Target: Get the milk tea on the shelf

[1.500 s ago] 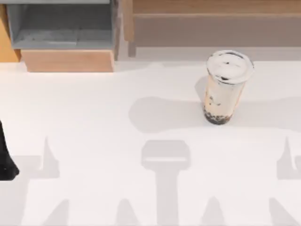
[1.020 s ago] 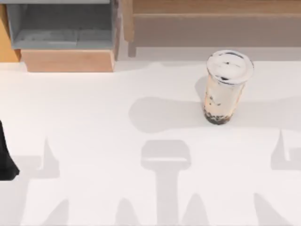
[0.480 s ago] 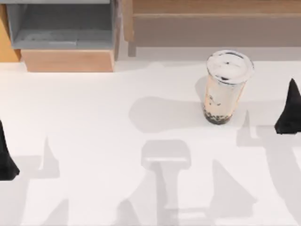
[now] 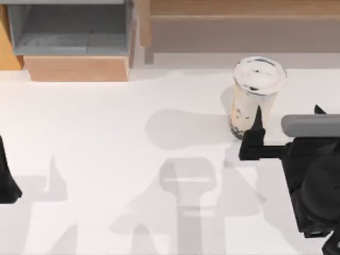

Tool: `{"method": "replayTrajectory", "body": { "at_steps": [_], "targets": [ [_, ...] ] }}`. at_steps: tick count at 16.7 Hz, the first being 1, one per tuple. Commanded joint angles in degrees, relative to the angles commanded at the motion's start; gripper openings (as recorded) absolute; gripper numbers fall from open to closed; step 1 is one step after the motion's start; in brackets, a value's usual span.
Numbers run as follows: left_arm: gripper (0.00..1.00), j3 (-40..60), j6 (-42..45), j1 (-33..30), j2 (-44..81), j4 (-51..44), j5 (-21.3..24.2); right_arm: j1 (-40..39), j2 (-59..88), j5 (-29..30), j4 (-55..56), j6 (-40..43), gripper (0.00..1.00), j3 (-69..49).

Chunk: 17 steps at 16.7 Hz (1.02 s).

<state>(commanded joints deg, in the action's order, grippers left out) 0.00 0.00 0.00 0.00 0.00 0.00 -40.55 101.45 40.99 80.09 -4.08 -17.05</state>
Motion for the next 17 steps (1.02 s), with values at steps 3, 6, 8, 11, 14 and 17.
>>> {"method": "replayTrajectory", "body": {
  "at_steps": [3, 6, 8, 11, 14, 17],
  "targets": [
    [1.00, 0.0, 0.0, 0.0, 0.0, 0.0, 0.0, -3.5, 13.0, 4.3, 10.8, 1.6, 1.00, -3.2],
    [1.00, 0.0, 0.0, 0.0, 0.0, 0.0, 0.0, -5.6, 21.3, 7.2, 18.2, 3.1, 1.00, -5.8],
    [1.00, 0.0, 0.0, 0.0, 0.0, 0.0, 0.0, -6.3, 23.9, 8.1, 20.6, 3.7, 1.00, -6.7],
    [1.00, 0.0, 0.0, 0.0, 0.0, 0.0, 0.0, -6.3, 24.3, 8.3, 21.0, 3.8, 1.00, -6.9],
    [1.00, 0.0, 0.0, 0.0, 0.0, 0.0, 0.0, -5.9, 24.2, 8.0, 20.7, 3.7, 1.00, -6.9],
    [1.00, 0.0, 0.0, 0.0, 0.0, 0.0, 0.0, -3.2, 24.7, 5.1, 17.9, 3.8, 1.00, -10.6]
  ]
}}
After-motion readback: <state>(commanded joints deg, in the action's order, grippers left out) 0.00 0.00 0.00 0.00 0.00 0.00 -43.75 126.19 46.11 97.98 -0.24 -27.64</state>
